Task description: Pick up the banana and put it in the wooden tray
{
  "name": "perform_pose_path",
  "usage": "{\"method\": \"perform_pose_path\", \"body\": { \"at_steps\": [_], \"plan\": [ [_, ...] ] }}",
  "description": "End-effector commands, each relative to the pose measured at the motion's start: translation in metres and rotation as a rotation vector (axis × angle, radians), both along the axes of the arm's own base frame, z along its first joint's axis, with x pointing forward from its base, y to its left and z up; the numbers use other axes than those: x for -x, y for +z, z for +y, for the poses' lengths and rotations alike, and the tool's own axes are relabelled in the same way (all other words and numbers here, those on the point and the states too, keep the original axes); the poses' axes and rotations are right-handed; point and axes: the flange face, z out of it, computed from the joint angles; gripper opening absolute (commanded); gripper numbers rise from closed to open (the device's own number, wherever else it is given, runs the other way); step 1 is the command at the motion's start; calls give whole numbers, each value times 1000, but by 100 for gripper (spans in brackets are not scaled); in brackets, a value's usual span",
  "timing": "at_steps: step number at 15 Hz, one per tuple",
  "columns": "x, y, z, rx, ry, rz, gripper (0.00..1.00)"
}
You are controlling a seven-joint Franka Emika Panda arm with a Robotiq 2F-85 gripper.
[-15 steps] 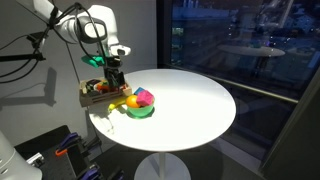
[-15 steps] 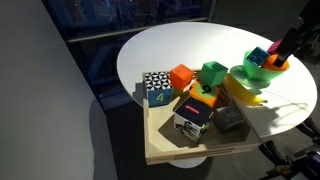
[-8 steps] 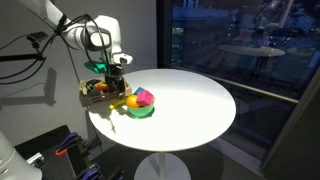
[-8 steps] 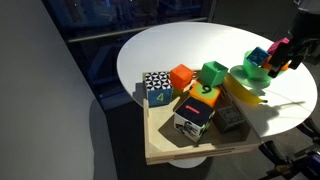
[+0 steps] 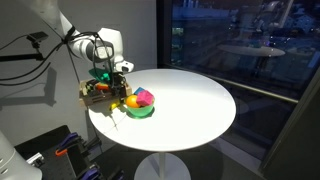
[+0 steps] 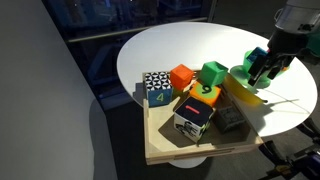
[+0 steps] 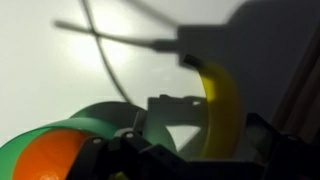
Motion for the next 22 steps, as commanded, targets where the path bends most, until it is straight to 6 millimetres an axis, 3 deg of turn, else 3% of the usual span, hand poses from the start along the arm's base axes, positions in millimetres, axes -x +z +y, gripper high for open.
{"method": "perform_pose_path", "body": {
  "at_steps": [1, 7, 15, 16, 17, 22],
  "plan": [
    [-8, -6, 16, -31, 13, -52, 100],
    [-13, -15, 31, -36, 49, -136, 100],
    [-19, -29, 29, -24, 54, -155, 100],
    [-20, -30, 29, -19, 55, -155, 75],
    [-21, -29, 28, -17, 59, -155, 74],
    [-24, -26, 24, -7, 63, -161, 34]
  ]
}}
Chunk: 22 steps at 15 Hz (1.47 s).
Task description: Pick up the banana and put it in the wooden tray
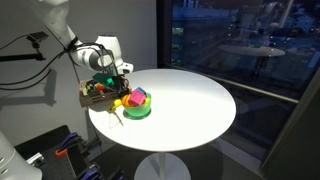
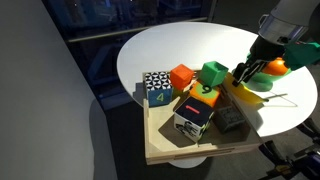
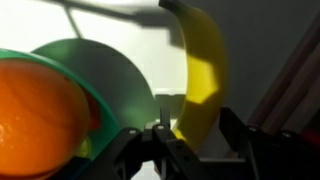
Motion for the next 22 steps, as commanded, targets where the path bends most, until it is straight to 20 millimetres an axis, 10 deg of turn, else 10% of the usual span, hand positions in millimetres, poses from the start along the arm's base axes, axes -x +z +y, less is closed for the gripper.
{"method": "perform_pose_path", "body": {
  "at_steps": [1, 11, 12, 13, 22],
  "plan": [
    [-6, -2, -4, 12, -13, -5, 25],
    [-12, 20, -6, 8, -24, -33, 0],
    [-12, 20, -6, 10, -23, -32, 3],
    [-11, 20, -6, 9, -21, -29, 27],
    [-7, 21, -10, 53, -13, -7, 84]
  ]
}}
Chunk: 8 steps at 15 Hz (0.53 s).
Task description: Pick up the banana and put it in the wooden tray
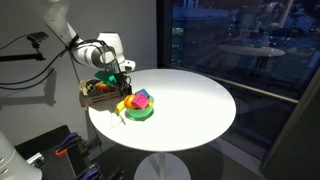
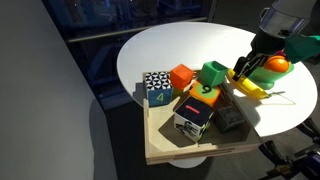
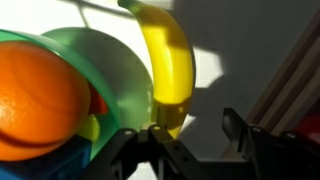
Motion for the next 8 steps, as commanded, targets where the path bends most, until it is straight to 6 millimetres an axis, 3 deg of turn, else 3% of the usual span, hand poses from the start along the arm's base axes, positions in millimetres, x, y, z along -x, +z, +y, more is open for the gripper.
{"method": "perform_pose_path", "body": {
  "at_steps": [1, 3, 8],
  "plan": [
    [3, 8, -5, 47, -11, 15, 92],
    [5, 8, -9, 79, -11, 27, 100],
    [7, 3, -18, 133, -18, 69, 100]
  ]
}}
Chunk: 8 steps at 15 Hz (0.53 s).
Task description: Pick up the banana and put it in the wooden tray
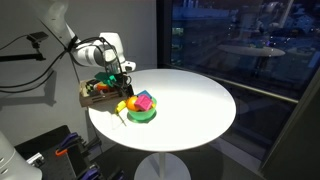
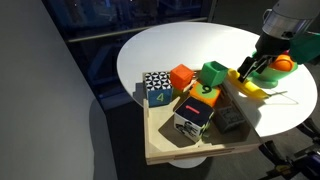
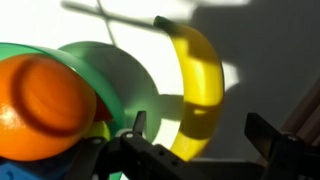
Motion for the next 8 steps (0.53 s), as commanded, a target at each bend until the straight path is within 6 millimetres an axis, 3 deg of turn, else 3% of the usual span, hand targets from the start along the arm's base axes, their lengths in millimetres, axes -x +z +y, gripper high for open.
{"method": "perform_pose_path", "body": {
  "at_steps": [1, 8],
  "plan": [
    [3, 4, -8, 44, -20, 29, 100],
    [3, -7, -9, 30, -7, 59, 100]
  ]
}}
